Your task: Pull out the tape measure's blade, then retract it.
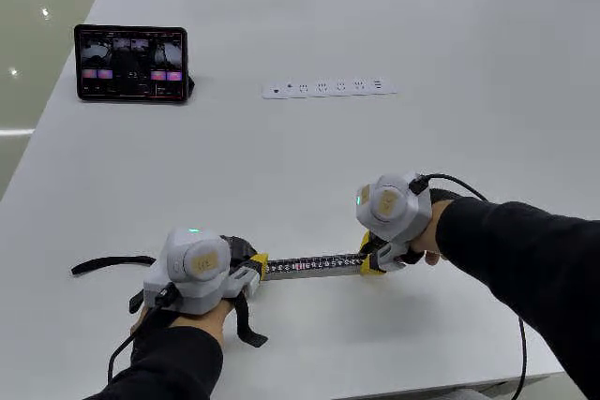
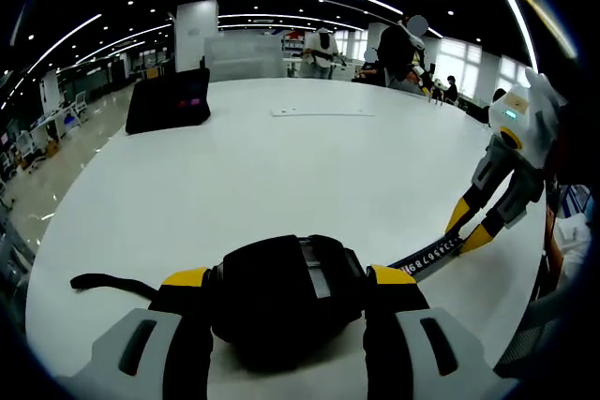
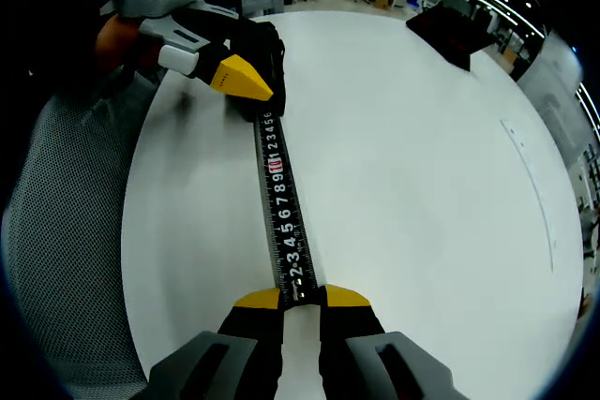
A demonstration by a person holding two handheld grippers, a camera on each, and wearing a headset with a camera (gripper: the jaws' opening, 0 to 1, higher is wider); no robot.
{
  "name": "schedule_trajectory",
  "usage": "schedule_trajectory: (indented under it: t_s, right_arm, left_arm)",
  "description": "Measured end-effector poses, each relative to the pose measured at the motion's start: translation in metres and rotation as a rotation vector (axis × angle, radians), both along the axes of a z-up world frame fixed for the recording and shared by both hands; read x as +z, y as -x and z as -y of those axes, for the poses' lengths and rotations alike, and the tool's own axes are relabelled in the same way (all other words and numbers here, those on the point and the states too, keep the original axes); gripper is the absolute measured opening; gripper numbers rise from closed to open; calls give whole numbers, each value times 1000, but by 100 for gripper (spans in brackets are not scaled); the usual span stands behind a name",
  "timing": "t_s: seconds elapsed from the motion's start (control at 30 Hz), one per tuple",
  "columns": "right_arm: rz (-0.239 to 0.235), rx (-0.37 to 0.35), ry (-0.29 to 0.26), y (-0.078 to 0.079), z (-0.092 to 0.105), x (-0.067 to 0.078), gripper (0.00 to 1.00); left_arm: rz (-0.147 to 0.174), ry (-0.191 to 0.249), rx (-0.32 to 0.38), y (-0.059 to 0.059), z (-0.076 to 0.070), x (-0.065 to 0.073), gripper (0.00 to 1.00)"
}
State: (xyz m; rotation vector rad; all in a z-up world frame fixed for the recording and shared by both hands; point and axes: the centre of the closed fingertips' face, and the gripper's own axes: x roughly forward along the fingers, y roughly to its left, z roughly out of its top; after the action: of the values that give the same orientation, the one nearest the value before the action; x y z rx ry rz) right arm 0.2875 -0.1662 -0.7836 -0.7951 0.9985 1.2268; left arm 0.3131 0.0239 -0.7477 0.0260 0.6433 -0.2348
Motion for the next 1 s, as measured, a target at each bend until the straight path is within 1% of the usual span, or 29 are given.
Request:
schedule_trajectory:
  t_s: [1.0]
  right_arm:
    - [-7,1,5,0,-13,0,10]
  left_arm:
    - [-7,4,-4,0,1,0,61]
